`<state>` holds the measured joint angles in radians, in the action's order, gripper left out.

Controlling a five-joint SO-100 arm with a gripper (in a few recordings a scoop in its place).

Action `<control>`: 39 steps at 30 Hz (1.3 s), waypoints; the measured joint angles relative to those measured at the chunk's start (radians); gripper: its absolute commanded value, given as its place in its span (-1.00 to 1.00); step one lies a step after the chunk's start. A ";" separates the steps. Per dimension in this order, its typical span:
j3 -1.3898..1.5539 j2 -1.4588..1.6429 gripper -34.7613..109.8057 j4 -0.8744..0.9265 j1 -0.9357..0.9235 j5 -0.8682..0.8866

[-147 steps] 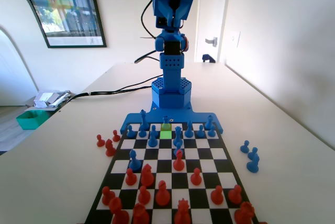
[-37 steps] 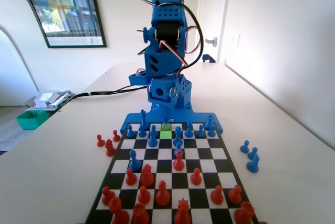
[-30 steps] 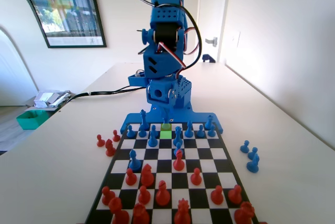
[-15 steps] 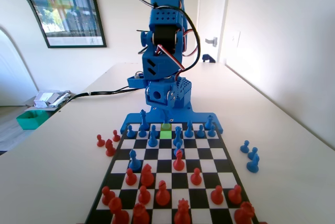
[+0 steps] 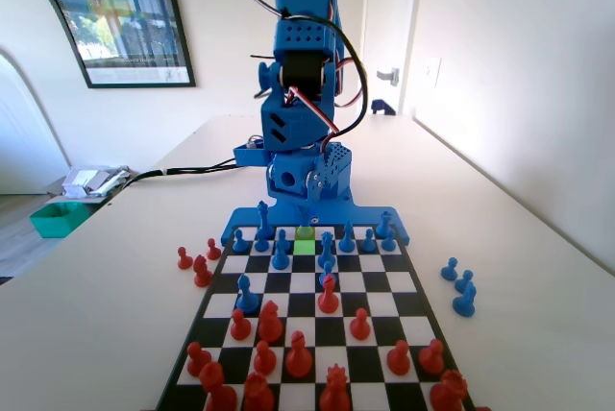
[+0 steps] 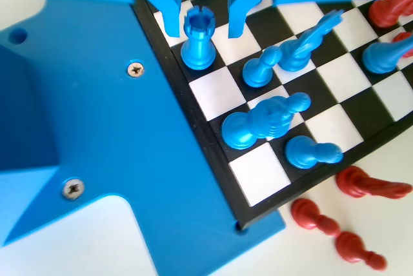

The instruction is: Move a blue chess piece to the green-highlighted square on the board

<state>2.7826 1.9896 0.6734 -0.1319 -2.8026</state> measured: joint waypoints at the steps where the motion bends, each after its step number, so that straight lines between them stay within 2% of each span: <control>1: 0.000 -0.008 -0.36 -0.006 0.000 0.000; 24: 0.115 -0.018 -0.39 -0.186 0.002 -0.018; 29: 0.118 -0.018 -0.47 -0.196 0.002 -0.018; 39: 0.118 -0.018 -0.49 -0.184 0.000 -0.015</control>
<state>2.9008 1.9712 0.4893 -0.1319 -2.8179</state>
